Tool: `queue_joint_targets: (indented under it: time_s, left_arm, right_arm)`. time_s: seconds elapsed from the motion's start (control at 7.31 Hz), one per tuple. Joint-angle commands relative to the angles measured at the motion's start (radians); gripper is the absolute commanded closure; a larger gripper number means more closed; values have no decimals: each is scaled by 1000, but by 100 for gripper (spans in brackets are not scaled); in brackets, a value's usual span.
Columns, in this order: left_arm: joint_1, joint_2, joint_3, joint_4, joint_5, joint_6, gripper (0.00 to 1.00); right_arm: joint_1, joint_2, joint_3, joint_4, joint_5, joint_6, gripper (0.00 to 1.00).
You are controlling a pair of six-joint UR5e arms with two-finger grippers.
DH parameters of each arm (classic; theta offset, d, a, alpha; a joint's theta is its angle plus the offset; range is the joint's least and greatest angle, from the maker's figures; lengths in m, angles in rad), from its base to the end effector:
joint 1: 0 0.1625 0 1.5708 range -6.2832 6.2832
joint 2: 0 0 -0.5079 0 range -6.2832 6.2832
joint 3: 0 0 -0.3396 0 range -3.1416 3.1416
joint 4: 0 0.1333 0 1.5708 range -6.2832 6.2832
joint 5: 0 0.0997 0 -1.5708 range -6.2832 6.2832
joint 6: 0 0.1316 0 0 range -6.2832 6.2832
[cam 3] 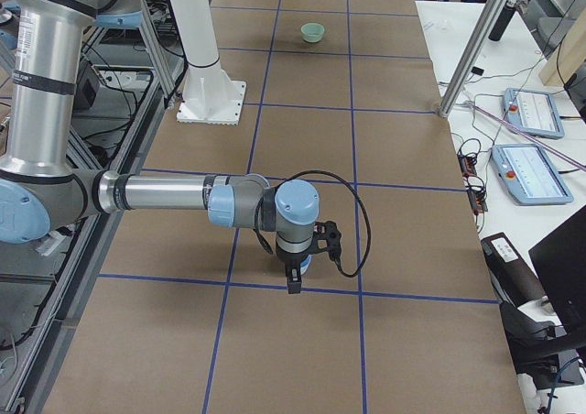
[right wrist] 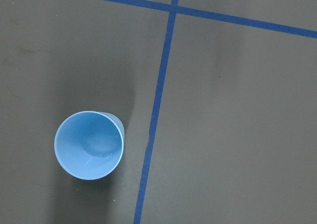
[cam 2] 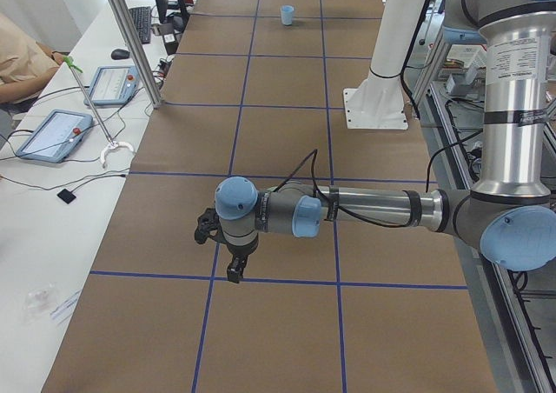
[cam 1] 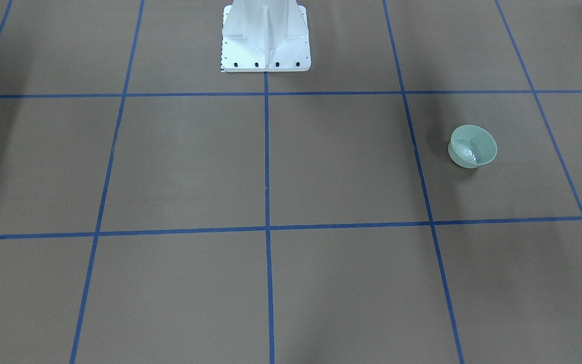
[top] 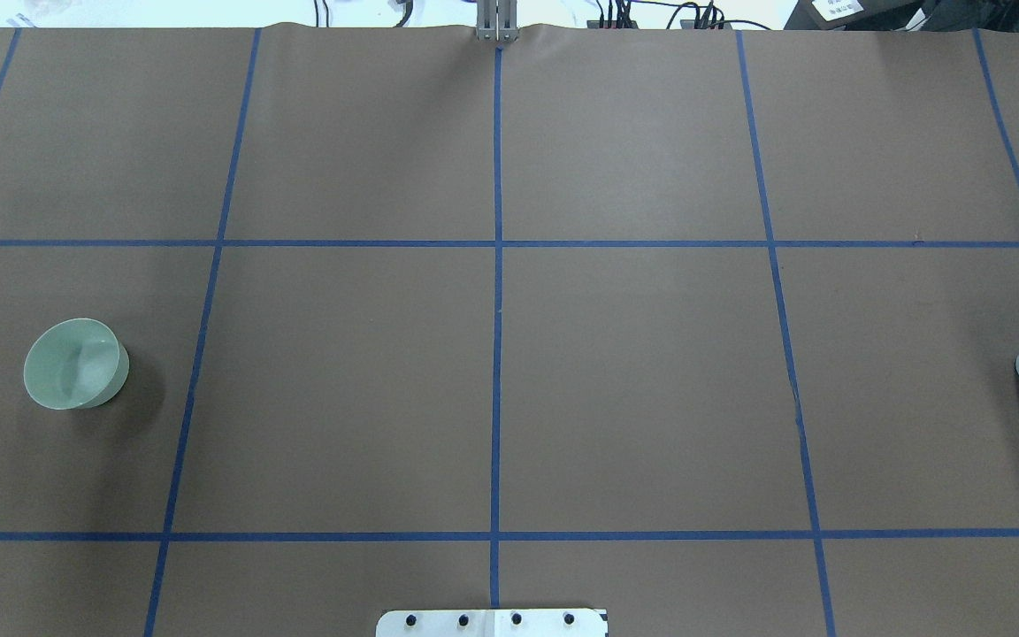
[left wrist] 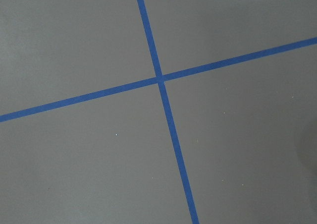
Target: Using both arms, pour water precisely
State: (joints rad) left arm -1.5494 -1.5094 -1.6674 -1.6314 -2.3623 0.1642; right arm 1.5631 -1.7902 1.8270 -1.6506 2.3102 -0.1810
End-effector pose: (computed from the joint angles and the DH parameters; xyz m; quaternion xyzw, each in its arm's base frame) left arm -0.0308 -0.4171 0.7400 0.0715 0.3809 0.1038 0.9160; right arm 0.0421 -0.3246 0.7472 0.0113 -0.3616 -0.0801 0.9288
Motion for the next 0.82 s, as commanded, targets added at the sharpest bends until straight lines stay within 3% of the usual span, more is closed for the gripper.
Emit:
queue_joint_targets:
  time_s: [0.0, 0.68]
  left_arm:
    - [0, 0, -5, 2, 0, 0, 0]
    - [0, -2, -9, 4, 1, -2, 0]
  right_arm:
    - [0, 0, 0, 0, 0, 0, 0]
    - [0, 8, 5, 9, 5, 6, 0]
